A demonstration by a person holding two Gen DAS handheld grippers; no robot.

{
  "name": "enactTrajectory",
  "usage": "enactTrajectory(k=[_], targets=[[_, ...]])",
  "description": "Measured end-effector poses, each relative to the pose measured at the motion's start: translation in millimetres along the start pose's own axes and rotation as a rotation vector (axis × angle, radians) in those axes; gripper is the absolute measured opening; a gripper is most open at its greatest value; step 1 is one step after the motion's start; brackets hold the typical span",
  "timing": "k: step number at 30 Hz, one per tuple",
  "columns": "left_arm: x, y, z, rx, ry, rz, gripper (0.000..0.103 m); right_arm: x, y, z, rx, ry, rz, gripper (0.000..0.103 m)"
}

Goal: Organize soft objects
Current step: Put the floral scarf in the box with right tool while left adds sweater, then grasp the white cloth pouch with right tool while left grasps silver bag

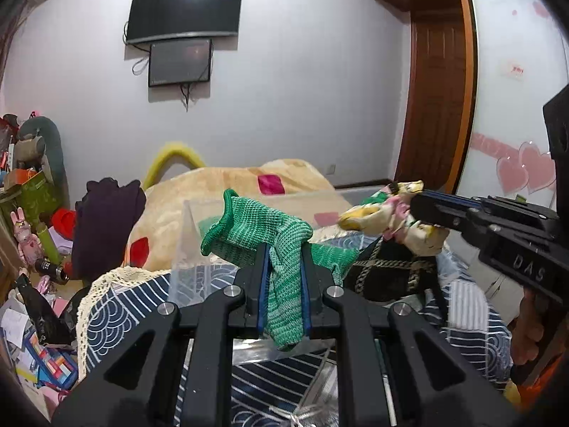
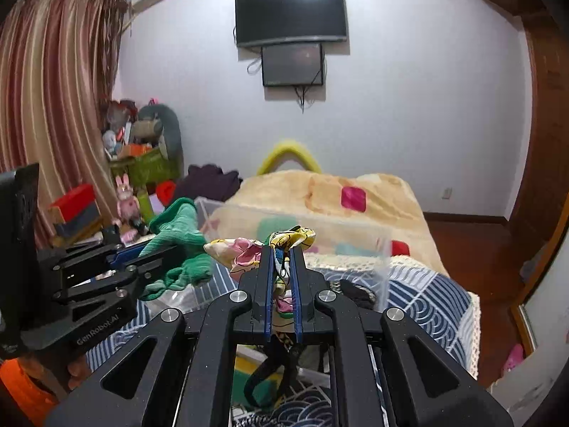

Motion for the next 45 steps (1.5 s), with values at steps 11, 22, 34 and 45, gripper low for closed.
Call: enactTrajectory(k=[11,22,34,45], targets=[[-8,4,-47,0.116,-0.026,-0.032,0.015,-8,18,-38,0.126,0.026,0.004,0.008],[-5,4,-43,0.132,-0.002,-0.009,0.039,-12,23,-26,0.144,0.04,0.012,0.027],[-3,7,21,0.032,0.01,0.029,0.101,-13,26,38,0.006,0.059,-0.008,0.071],[2,56,58,0.048,-0.022,0.014,0.103,7,56,46,0.04,-0.004,0.002,0.071]])
Point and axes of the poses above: each gripper's, at about its wrist camera, not at the fingertips, and z roughly against the way its jaws point, x to its left, y to its underside, the point moved 4 cm from there along -z, roughly the way its jaws point, and after that the axes turned 14 degrees about x, right-handed, at the moved point
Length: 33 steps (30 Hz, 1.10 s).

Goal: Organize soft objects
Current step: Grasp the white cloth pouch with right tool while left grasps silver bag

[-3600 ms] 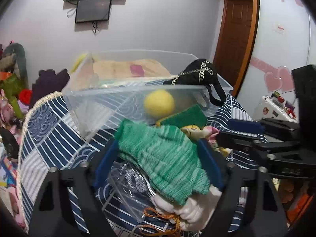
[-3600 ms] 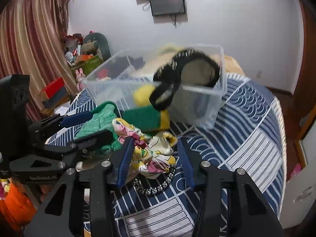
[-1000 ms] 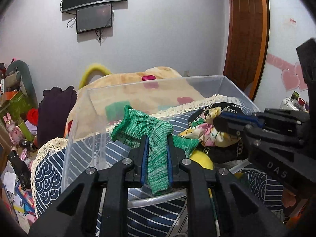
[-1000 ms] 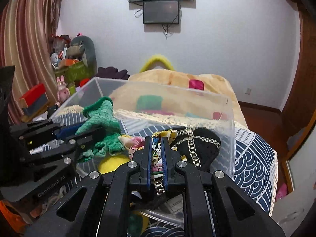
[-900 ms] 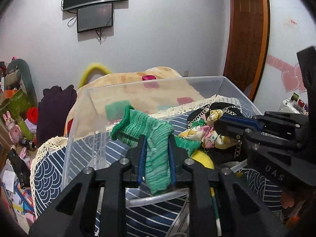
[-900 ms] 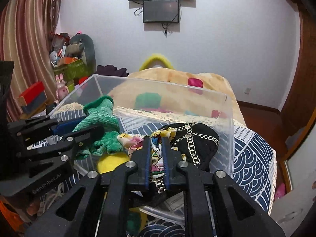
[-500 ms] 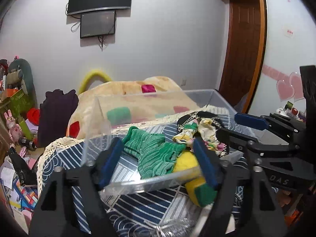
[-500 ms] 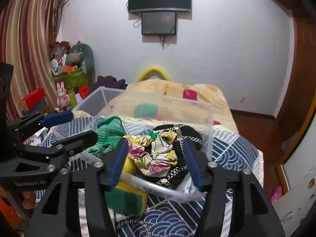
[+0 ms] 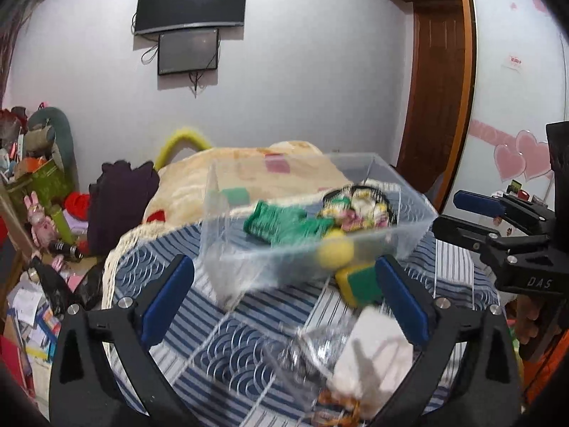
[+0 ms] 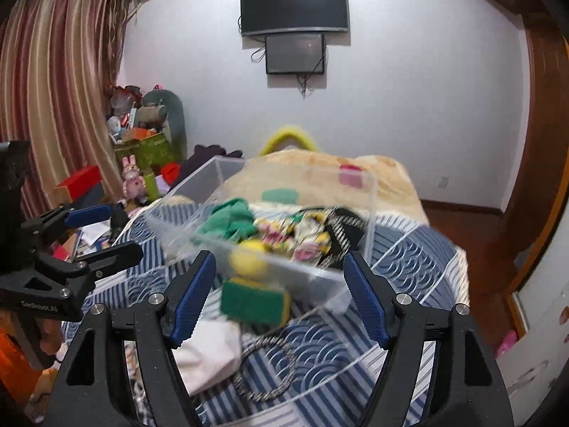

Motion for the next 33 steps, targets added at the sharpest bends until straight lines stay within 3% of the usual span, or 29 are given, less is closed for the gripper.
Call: enactTrajectory(k=[6,16,18,20,23,33], targets=[[11,37,-5,0.056,-0.047,0.01,0.103,24,27,-20,0.079,-0.06,0.021,0.071],[26,70,-12,0.112,-0.042,0.064,0.103,51,53,-71,0.24,-0.142,0.063,0.071],[27,72,-13,0.116,-0.04,0.065,0.103,53,56,-73,0.246,-0.167,0.058,0.056],[26,73,-15,0.124,-0.039,0.062,0.103,53,59,-72,0.24,-0.163,0.063,0.037],[25,71,-18,0.132,-0.037,0.063,0.103,52,59,-60,0.195,-0.149,0.068,0.022],[0,66,-39,0.181,0.016,0.04,0.103,15,49,-6,0.004,-0.058,-0.026,0.018]])
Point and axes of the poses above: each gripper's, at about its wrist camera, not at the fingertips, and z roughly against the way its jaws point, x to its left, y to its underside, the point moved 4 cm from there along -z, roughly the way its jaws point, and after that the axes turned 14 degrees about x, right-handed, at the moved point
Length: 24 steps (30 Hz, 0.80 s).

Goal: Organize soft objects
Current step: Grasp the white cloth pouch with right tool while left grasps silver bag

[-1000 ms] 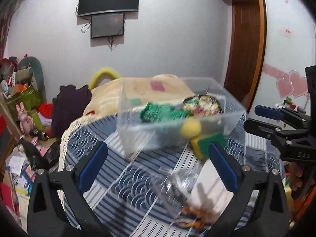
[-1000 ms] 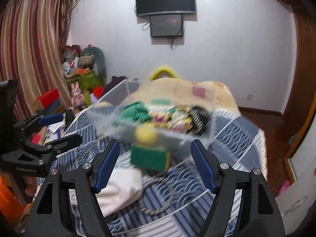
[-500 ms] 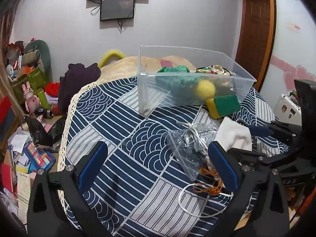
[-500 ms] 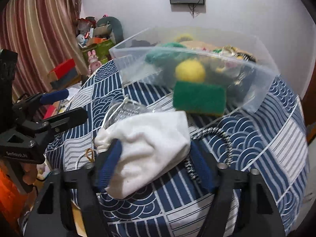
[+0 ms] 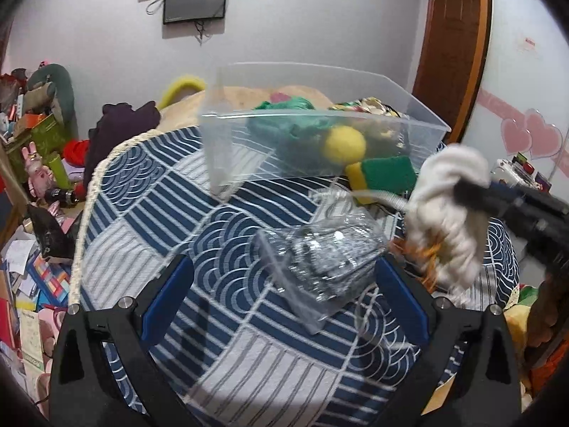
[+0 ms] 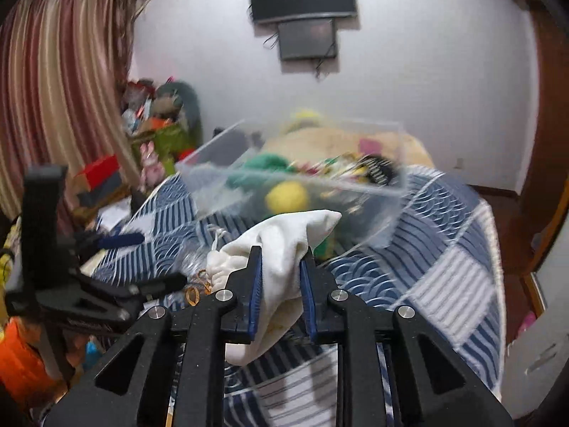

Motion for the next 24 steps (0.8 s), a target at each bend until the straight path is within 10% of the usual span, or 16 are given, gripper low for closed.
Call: enactTrajectory(k=[7,16,24], targets=[[-25,-10,-27,0.055,0.048,-0.031,0.102,-28,1,18,-0.056,0.05,-0.072,0.017],[-36,-7,-28,0.03,0.067,-0.065,0.043,-33,3,13,-0.027,0.024,-0.087,0.015],[-20,-10,5,-0.061,0.047,-0.037,0.038,-32,-5,23,-0.054,0.011,-0.103,0.014]])
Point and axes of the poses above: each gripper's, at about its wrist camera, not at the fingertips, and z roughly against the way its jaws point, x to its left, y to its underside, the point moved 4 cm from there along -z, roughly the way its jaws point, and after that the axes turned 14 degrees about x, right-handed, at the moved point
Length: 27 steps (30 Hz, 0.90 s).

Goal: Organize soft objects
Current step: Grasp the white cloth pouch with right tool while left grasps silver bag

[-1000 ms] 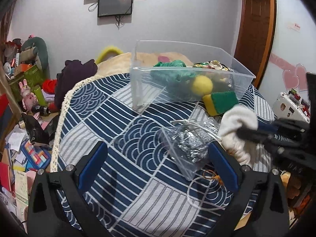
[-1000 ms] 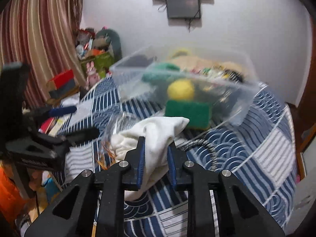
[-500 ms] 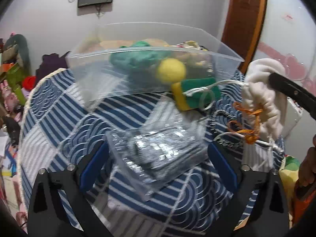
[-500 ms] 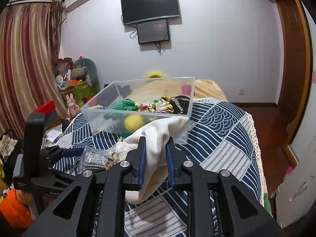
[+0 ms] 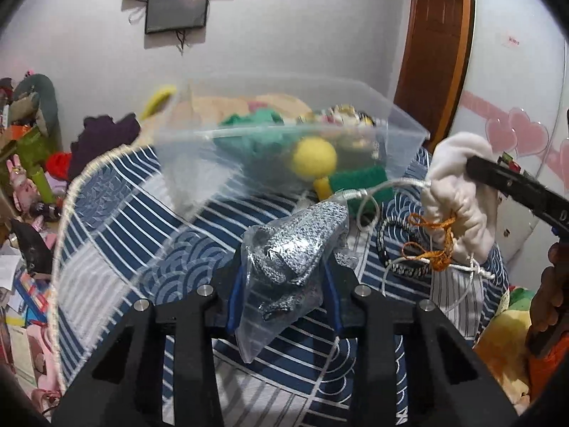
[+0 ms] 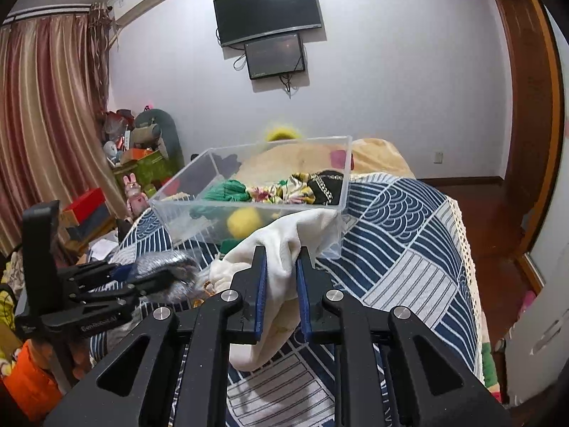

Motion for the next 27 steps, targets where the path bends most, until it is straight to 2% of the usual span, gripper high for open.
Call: enactTrajectory(k=[5,13,19,27], targets=[[13,-22,28,-0.089,-0.02,0.016,0.038,2,-16,9,-0.039,0.007,-0.005,0.014],[32,-63,57,-0.194,-0.04,0.054,0.038,6,-67,18,-0.148,-0.01,-0.02,0.014],[41,-89,49,-0.21,-0.055,0.069,0.038,13,-100,4,-0.188,0.05,-0.012,0.014],[41,-116,22,-0.186,-0.11,0.048,0.038,12,-115,-42,-0.119,0.076,-0.012,0.014]])
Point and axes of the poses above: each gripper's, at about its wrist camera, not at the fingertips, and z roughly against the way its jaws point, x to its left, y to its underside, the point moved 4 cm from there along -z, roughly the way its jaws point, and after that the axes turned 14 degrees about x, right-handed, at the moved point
